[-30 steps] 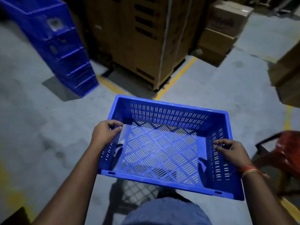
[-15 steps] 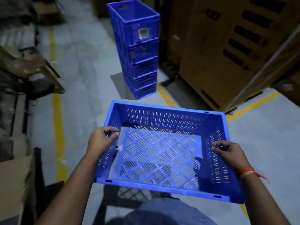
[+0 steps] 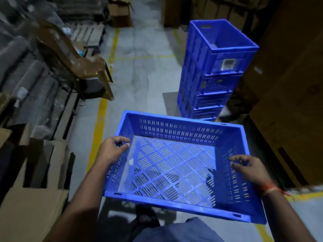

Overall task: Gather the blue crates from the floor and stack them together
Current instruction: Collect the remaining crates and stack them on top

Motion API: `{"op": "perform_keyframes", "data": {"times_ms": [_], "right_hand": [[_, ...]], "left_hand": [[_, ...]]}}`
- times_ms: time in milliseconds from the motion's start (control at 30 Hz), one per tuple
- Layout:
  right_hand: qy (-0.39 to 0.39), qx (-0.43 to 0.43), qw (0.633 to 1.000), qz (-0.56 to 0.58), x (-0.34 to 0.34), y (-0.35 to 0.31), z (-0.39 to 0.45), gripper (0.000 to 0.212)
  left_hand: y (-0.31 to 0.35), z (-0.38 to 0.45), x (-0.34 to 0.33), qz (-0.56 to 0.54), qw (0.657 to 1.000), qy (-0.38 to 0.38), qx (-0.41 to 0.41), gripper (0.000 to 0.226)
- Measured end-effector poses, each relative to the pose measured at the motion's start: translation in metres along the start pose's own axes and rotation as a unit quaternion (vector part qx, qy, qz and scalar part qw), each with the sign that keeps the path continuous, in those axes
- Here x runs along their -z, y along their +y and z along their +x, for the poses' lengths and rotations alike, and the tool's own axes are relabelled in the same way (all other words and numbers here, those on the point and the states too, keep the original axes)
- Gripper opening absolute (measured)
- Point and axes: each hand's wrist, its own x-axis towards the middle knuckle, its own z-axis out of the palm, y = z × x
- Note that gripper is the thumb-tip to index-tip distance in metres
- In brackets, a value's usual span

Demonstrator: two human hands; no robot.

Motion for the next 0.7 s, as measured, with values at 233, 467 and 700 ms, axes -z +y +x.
{"op": "perform_keyframes", "data": {"times_ms": [233,467,700], "right_hand": [[0.001,0.023,1.000,0.011,-0.068,-0.114,0.092,0.015],[-0.003,0.042,0.999,0.035,-0.124,-0.194,0.183,0.016],[0.004,0.012,0.999,0.051,-0.184,-0.252,0.314,0.015]], "left_hand": [[-0.008,0.146,0.075,-0.007,1.000,-0.011,-0.013,0.012],[-0.003,0.284,0.127,0.008,1.000,0.004,-0.019,0.012],[-0.013,0.445,0.147,-0.001,1.000,-0.020,-0.023,0.021]]}}
